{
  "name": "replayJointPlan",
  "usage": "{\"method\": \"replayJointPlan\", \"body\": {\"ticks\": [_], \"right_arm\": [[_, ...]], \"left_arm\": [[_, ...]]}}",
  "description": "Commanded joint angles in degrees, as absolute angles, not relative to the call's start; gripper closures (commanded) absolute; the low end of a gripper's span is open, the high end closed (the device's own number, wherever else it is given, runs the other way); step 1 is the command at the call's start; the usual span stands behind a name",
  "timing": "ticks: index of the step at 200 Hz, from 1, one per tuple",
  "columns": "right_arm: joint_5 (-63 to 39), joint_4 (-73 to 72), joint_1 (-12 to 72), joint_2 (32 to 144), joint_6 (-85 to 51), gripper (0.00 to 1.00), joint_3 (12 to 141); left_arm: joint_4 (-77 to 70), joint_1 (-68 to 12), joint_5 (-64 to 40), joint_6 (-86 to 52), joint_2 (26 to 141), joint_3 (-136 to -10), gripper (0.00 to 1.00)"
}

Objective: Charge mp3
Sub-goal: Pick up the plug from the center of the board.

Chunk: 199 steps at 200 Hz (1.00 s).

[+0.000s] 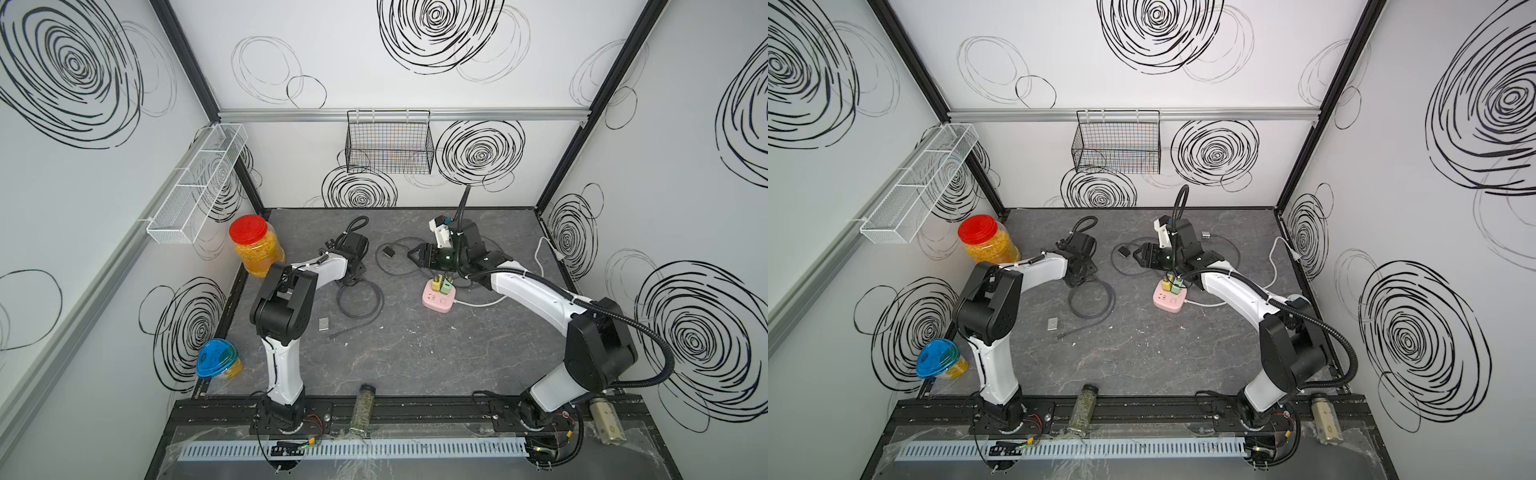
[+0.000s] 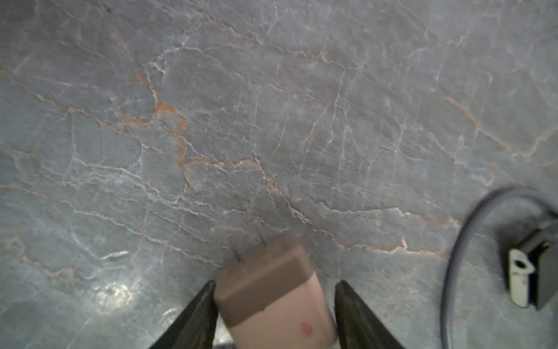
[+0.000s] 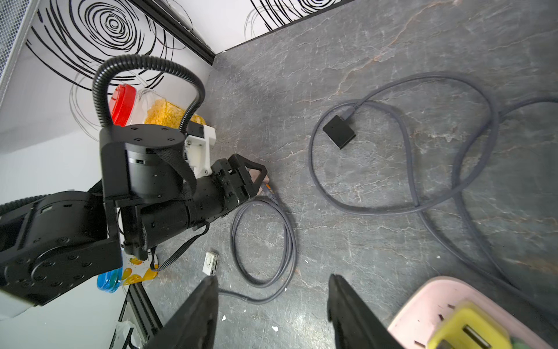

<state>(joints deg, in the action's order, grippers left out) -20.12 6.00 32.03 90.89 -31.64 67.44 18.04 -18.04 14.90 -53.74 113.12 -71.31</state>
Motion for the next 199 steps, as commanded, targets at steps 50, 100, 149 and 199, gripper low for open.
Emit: {"method": "replayJointPlan", "body": {"ticks": [50,100,149,199], "right_arm": [[-18.76,4.19,33.53,89.57,-29.75,0.38,68.18],[-19.60,-0.14,34.89,87.81,-29.62,0.39,64.43],[-18.23,-5.31,37.44,84.29,-27.52,0.38,61.31],[-15.21,-7.66,40.63,79.98,-23.08,0.37,59.47]], "left_arm": [[3.97,-16.65,5.57,-56.12,104.50,-64.69,0.66],[-5.11,-17.39,-3.44,-57.66,90.80,-59.23,0.68],[-25.41,-19.79,-8.37,-55.52,80.18,-49.81,0.68],[-43.98,-18.87,-14.43,-61.02,79.01,-42.63,0.68]]}}
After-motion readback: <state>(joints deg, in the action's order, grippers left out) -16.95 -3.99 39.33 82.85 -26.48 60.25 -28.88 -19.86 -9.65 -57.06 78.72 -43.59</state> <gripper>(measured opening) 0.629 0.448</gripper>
